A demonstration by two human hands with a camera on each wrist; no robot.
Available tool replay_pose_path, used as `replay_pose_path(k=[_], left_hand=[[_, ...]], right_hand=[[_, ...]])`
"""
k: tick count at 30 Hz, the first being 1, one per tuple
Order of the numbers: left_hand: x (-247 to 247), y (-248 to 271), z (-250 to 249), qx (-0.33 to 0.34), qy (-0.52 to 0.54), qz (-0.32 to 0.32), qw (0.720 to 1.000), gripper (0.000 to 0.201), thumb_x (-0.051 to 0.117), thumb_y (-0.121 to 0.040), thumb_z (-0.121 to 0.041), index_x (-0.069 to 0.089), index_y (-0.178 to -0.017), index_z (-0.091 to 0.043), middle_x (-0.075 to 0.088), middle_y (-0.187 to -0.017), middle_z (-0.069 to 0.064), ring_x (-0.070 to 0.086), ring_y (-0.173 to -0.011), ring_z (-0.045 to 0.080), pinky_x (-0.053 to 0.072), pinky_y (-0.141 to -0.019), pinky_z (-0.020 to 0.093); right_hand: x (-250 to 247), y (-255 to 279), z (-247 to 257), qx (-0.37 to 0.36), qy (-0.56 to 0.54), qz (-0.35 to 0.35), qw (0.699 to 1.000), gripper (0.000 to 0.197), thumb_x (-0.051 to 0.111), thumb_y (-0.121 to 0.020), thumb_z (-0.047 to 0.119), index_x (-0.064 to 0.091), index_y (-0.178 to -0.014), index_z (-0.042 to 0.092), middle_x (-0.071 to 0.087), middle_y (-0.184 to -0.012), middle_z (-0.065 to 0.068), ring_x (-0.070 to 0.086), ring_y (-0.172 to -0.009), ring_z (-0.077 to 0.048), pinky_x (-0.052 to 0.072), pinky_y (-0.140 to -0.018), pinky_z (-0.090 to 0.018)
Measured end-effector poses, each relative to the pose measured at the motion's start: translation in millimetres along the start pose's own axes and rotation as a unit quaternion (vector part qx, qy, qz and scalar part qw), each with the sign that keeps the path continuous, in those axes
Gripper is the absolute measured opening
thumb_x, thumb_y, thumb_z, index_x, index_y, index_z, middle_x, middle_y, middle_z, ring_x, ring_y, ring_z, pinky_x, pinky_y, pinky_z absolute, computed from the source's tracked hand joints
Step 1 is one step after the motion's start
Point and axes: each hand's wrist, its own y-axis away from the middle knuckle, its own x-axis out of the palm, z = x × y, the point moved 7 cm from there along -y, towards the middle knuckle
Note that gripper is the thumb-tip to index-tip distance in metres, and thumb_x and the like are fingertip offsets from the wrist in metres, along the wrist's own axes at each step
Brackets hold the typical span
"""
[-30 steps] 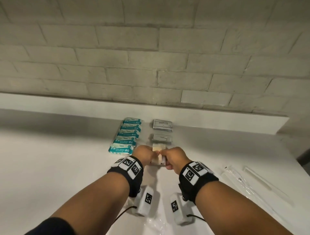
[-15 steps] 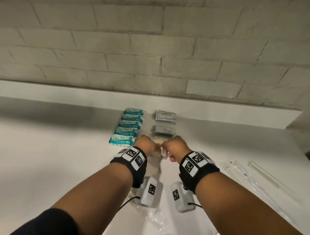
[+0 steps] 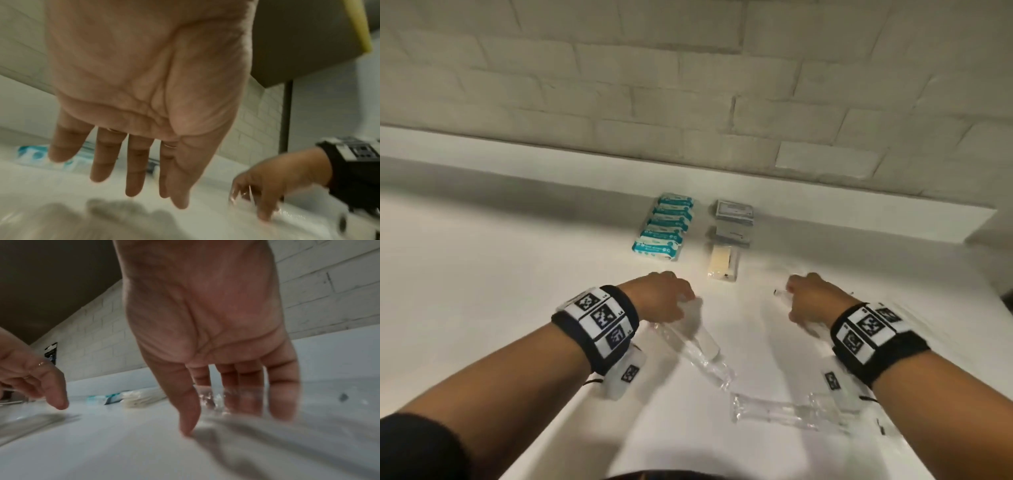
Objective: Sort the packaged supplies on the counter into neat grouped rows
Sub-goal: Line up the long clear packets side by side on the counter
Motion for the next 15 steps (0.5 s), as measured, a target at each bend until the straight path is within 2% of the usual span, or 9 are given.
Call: replay_pose_path(k=[2,5,7,9,10,12,14,15], left_hand=[[16.2,11.4,2.1,-0.004,-0.036,0.004,0.999,0.050,0.057,-0.089,-0.024,0.046,-0.138,-0.030,0.044,-0.135,0.000,0.047,-0.123,0.022,0.039,-0.105,0.034],[25.0,24.0,-2.2,0.003,-0.032,-0.023,0.999,0.052,0.060,-0.088,-0.022,0.045,-0.138,-0.026,0.042,-0.134,0.002,0.048,-0.121,0.023,0.040,-0.102,0.032],[26.8,31.9,-1.4,-0.003,-0.034,-0.022,0.999,0.053,0.064,-0.086,-0.027,0.045,-0.135,-0.023,0.044,-0.131,0.001,0.050,-0.117,0.022,0.041,-0.095,0.029],[29.1,39.4,4.0,-0.008,-0.045,-0.016,0.999,0.053,0.070,-0.080,-0.032,0.048,-0.127,-0.022,0.047,-0.125,-0.001,0.052,-0.110,0.019,0.042,-0.091,0.027],[32.5,43.4,6.7,-0.009,-0.053,-0.011,0.998,0.053,0.072,-0.078,-0.034,0.049,-0.124,-0.022,0.049,-0.123,-0.002,0.052,-0.107,0.018,0.043,-0.089,0.027],[39.5,49.0,11.0,-0.008,-0.072,-0.002,0.997,0.050,0.073,-0.075,-0.033,0.050,-0.119,-0.024,0.052,-0.119,-0.004,0.052,-0.103,0.016,0.043,-0.086,0.027],[44.3,52.1,10.4,0.004,-0.087,0.002,0.996,0.035,0.068,-0.078,-0.029,0.051,-0.109,-0.027,0.053,-0.116,-0.003,0.051,-0.099,0.016,0.042,-0.083,0.027],[46.4,54.2,8.0,0.013,-0.096,0.009,0.995,0.026,0.064,-0.081,-0.026,0.051,-0.103,-0.028,0.051,-0.113,-0.003,0.051,-0.097,0.016,0.040,-0.080,0.026]], right_hand=[[8.9,14.3,16.8,-0.055,-0.021,-0.012,0.998,0.031,0.054,-0.090,0.021,0.052,-0.120,0.019,0.056,-0.120,-0.008,0.057,-0.102,-0.027,0.047,-0.083,-0.031],[18.3,35.3,43.2,-0.139,-0.056,0.007,0.989,0.044,0.059,-0.079,0.010,0.057,-0.119,0.029,0.057,-0.117,0.009,0.055,-0.098,-0.015,0.046,-0.082,-0.026],[16.5,49.0,53.3,-0.160,-0.065,0.018,0.985,0.049,0.066,-0.077,0.016,0.056,-0.123,0.029,0.051,-0.111,0.013,0.053,-0.098,-0.012,0.046,-0.084,-0.025],[14.9,55.2,55.9,-0.157,-0.050,0.015,0.986,0.053,0.073,-0.075,0.027,0.054,-0.125,0.028,0.051,-0.112,0.008,0.054,-0.100,-0.015,0.048,-0.088,-0.030],[17.4,58.7,55.7,-0.150,-0.031,0.012,0.988,0.051,0.073,-0.075,0.030,0.055,-0.123,0.026,0.052,-0.113,0.005,0.055,-0.099,-0.017,0.049,-0.088,-0.033],[25.3,64.1,58.5,-0.148,0.018,-0.013,0.989,0.031,0.065,-0.081,0.028,0.057,-0.110,0.022,0.055,-0.110,0.000,0.054,-0.093,-0.020,0.048,-0.082,-0.032],[26.1,69.1,61.2,-0.151,0.022,-0.040,0.987,0.011,0.054,-0.087,0.021,0.053,-0.097,0.019,0.056,-0.101,-0.003,0.053,-0.087,-0.022,0.044,-0.071,-0.029],[22.7,73.6,60.6,-0.150,0.002,-0.045,0.988,0.009,0.051,-0.089,0.021,0.049,-0.097,0.018,0.056,-0.095,-0.002,0.052,-0.083,-0.022,0.041,-0.065,-0.028]])
